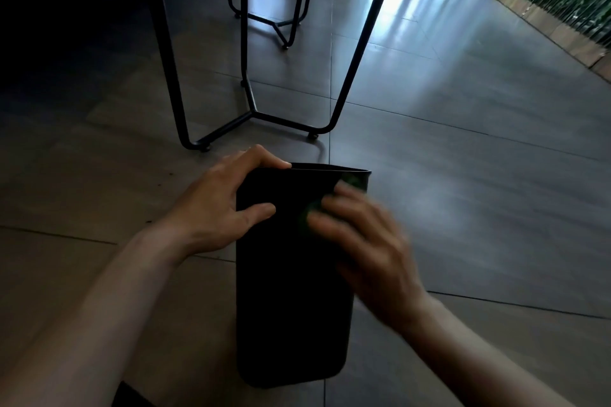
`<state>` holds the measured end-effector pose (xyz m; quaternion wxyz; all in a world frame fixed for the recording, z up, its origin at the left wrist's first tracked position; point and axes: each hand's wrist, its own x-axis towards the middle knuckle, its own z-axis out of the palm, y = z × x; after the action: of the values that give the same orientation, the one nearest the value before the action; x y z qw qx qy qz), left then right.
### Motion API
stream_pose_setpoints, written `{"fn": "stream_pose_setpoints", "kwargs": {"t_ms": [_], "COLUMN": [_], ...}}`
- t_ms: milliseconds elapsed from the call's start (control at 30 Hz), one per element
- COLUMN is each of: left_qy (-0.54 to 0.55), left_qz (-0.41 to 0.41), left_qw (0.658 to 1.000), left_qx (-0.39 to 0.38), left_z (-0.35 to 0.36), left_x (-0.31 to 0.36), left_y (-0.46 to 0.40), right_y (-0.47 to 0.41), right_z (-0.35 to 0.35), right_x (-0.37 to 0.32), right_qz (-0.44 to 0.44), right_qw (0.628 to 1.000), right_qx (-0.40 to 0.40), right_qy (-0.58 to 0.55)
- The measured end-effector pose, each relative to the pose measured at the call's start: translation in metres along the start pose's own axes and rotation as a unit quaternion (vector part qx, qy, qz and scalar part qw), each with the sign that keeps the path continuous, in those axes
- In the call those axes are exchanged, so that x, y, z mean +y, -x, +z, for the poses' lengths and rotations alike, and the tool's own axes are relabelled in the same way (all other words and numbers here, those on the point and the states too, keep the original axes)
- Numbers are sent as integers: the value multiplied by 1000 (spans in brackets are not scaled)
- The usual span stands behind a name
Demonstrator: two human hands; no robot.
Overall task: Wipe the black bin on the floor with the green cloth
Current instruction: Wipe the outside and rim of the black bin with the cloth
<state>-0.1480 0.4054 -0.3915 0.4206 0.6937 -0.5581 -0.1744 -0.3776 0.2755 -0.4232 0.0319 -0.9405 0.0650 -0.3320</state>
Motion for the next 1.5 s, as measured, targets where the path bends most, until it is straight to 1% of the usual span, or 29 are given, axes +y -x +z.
{"fn": "stream_pose_setpoints", "kwargs": {"t_ms": [33, 67, 133, 167, 233, 300, 333, 367, 400, 433, 467, 500, 567, 600, 633, 667, 733, 800, 867, 900, 933, 1000, 1067, 1133, 1200, 1267, 1333, 1433, 1500], "left_qy": [1, 2, -1, -3, -1, 1, 0, -1, -1, 0, 1, -1, -9, -13, -16, -18, -14, -8, -10, -11, -14, -11, -4, 0, -4, -5, -3, 3, -10], "left_qz": [-1, -2, -7, -7, -7, 0, 5, 10, 12, 13, 14, 17, 22, 20, 19, 17, 12, 10, 16, 16, 15, 20, 25, 26, 20, 16, 12, -1, -6], "left_qw": [1000, 1000, 1000, 1000, 1000, 1000, 1000, 1000, 1000, 1000, 1000, 1000, 1000, 1000, 1000, 1000, 1000, 1000, 1000, 1000, 1000, 1000, 1000, 1000, 1000, 1000, 1000, 1000, 999], "left_qx": [0, -1, -2, -1, -3, -9, -13, -15, -15, -15, -15, -14, -13, -12, -10, -6, -1, -3, -9, -8, -6, -11, -16, -13, -9, -12, -18, -31, -36], "left_z": [0, -1, -2, -2, -2, 0, 1, 2, 2, 2, 2, 2, 2, 1, 1, 1, 0, 2, 5, 5, 4, 4, 2, 1, 1, 1, 2, 5, 7], "left_x": [1, 1, 2, 2, 2, 4, 5, 5, 5, 4, 4, 4, 4, 3, 3, 2, 1, 2, 4, 4, 4, 6, 8, 9, 8, 9, 11, 11, 11], "left_y": [0, 0, 0, 0, 1, 2, 3, 3, 4, 3, 3, 2, 2, 2, 2, 2, 3, 4, 3, 3, 3, 2, 2, 3, 3, 4, 5, 8, 9], "right_y": [-16, -23, -6, 17, 65, 104, 112, 110, 99, 81, 59, 36, -13, -25, -25, -10, 42, 92, 102, 91, 72, 26, -15, -20, 19, 77, 122, 158, 168], "right_z": [-2, 0, 10, 18, 35, 43, 42, 37, 31, 27, 21, 15, 5, 6, 10, 17, 30, 33, 26, 23, 20, 13, 13, 23, 37, 49, 56, 64, 63], "right_x": [6, 6, -4, -12, -29, -40, -39, -36, -33, -30, -25, -17, 0, 3, 1, -6, -27, -43, -44, -40, -37, -26, -19, -24, -38, -51, -59, -54, -46], "right_qz": [48, 74, 52, 12, -104, -210, -244, -264, -260, -234, -190, -128, -5, 32, 41, 21, -75, -182, -220, -211, -181, -74, 21, 43, -16, -95, -153, -183, -133], "right_qw": [998, 995, 997, 999, 993, 965, 949, 943, 949, 962, 977, 991, 998, 996, 995, 996, 994, 971, 957, 961, 974, 995, 998, 997, 999, 992, 971, 946, 937], "right_qx": [37, 61, 58, 37, -29, -58, -65, -86, -102, -100, -75, -30, 65, 85, 86, 71, -14, -106, -152, -146, -114, -23, 42, 54, 18, -66, -160, -229, -304], "right_qy": [3, 2, 17, 26, 52, 149, 189, 186, 149, 97, 53, 22, 9, 14, 25, 41, 72, 110, 110, 98, 78, 56, 41, 35, 40, 60, 86, 141, 109]}}
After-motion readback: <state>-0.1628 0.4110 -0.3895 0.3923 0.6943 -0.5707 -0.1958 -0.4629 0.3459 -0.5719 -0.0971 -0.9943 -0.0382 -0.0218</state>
